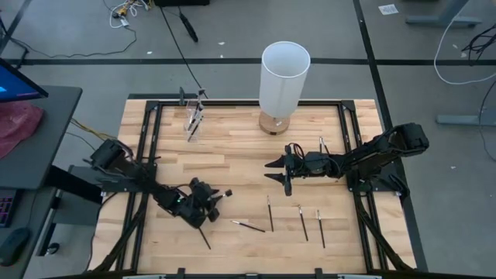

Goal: Put items in baskets/containers
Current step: Put the black brow brush into the transparent organizer

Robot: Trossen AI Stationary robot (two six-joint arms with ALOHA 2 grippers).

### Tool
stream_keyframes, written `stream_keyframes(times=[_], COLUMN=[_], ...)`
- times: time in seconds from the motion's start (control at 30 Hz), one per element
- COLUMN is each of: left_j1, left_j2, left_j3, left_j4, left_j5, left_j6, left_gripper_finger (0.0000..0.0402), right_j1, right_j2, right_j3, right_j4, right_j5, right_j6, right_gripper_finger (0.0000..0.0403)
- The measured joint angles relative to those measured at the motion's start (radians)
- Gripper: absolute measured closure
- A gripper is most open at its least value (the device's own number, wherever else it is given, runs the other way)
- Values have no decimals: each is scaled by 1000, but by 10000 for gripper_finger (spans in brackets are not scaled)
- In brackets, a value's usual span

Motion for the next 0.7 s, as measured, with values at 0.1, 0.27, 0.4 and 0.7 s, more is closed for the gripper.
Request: stream_keyframes(times=[0.1,0.27,0.4,0.7], left_j1=[26,58,70,68], left_j2=[34,64,63,57], left_j3=[5,20,24,21], left_j4=[14,11,-34,-33], left_j5=[32,95,151,155], left_j6=[31,94,69,73], left_gripper_finger=[257,304,370,390], right_j1=[0,0,0,0], right_j2=[0,0,0,0], right_j3=[0,0,0,0], right_j4=[3,3,4,3], right_j5=[0,0,0,0], right_j6=[1,2,4,0], right_gripper_finger=[227,227,227,227])
